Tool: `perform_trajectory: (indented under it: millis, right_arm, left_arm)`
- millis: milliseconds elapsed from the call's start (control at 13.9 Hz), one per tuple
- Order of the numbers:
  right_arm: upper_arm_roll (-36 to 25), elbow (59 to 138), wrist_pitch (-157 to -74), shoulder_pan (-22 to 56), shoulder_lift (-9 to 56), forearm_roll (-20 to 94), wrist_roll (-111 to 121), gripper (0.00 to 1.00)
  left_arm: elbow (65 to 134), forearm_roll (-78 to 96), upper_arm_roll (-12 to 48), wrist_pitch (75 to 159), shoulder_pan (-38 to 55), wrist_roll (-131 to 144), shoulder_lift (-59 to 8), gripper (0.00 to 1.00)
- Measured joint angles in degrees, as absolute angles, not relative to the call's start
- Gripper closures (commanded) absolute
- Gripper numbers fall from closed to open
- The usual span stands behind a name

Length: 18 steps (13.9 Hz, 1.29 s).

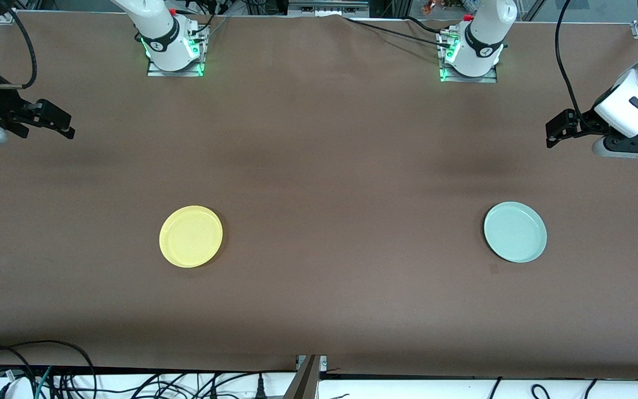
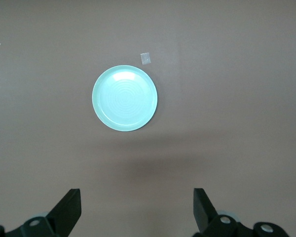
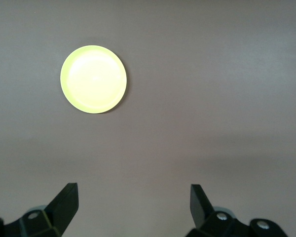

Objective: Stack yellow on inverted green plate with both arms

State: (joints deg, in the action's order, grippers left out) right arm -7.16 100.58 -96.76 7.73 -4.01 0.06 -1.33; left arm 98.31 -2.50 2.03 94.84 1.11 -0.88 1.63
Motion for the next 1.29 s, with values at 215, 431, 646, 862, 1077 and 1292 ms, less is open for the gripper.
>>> perform_trajectory:
  millis: [215,431,646,862,1077,1292]
  right_arm:
    - [-6.92,100.58,-96.83,7.75,-4.01,0.06,-1.33,0.00]
    - [-6.92,100.58,-96.87,7.75,-4.01,0.06,-1.33,0.00]
    - [-6.92,100.58,-96.96,7.75,-4.01,0.06,-1.33,0.00]
    - [-6.92,100.58,-96.98,7.75,-4.01,0.06,-1.33,0.00]
    - [-6.91,100.57,-97.27,7.75,-3.74,0.06,-1.33,0.00]
    - [-6.77,100.27,-97.95,8.30,-2.18,0.05,-1.29,0.00]
  left_arm:
    - [98.31,-2.50,2.03,94.84,1.11,-1.06,1.63,0.00]
    - [98.31,-2.50,2.03,94.84,1.11,-1.10,1.60,0.00]
    - [98.30,-2.50,2.01,94.84,1.11,-1.10,1.25,0.00]
    - [98.21,-2.50,1.98,94.78,1.10,-1.08,0.62,0.00]
    - [97.46,-2.50,1.97,94.66,1.11,-1.08,-0.25,0.00]
    - [95.63,-2.50,1.95,93.23,1.10,-1.16,-1.72,0.00]
